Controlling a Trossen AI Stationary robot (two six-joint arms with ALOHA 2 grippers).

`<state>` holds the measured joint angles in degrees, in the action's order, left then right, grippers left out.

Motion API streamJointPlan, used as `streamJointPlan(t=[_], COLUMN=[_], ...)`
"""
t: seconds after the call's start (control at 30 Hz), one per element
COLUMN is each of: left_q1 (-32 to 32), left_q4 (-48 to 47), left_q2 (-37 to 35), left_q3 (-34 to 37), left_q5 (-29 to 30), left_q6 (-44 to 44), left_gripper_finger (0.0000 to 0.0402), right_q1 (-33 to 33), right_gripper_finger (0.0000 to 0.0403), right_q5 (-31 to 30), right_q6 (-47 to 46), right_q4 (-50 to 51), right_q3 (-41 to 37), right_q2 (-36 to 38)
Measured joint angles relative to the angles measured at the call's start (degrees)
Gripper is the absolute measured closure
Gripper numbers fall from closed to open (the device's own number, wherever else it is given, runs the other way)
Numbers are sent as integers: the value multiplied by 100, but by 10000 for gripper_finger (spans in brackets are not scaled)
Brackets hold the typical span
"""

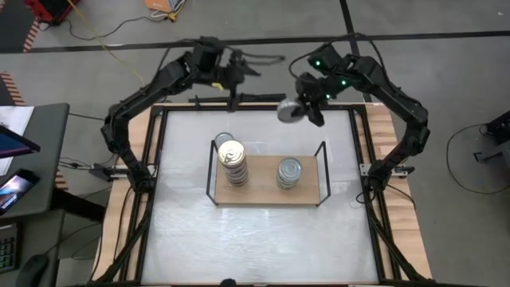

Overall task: Stack canned seafood by type on shelf
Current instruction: Stack the green tuna can on top of the green tuna can on the shelf

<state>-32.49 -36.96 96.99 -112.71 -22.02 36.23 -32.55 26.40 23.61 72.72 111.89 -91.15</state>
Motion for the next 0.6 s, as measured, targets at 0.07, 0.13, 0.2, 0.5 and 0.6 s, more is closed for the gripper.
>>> streamJointPlan(t=[0.07, 0.13, 0.2, 0.5, 0.6], left_q1=[119, 282, 481, 1169, 1320], left_q4=[35, 204, 403, 1486, 1723], left_q2=[-91, -245, -476, -2042, -2552], left_q3=[354, 700, 1060, 2819, 3425], left_q5=[126, 379, 605, 1066, 1167], left_q6=[112, 248, 340, -1, -428], left_gripper_finger=[120, 135, 149, 173, 173], right_q1=[115, 223, 407, 1203, 1359], right_gripper_finger=[248, 248, 248, 248, 248], right_q5=[89, 147, 212, 253, 252], right_q6=[51, 171, 219, 204, 54], right_q4=[292, 647, 892, 1267, 1286], right_q3=[0, -2, -4, 0, -2], right_q2=[-48, -82, -139, -353, -399])
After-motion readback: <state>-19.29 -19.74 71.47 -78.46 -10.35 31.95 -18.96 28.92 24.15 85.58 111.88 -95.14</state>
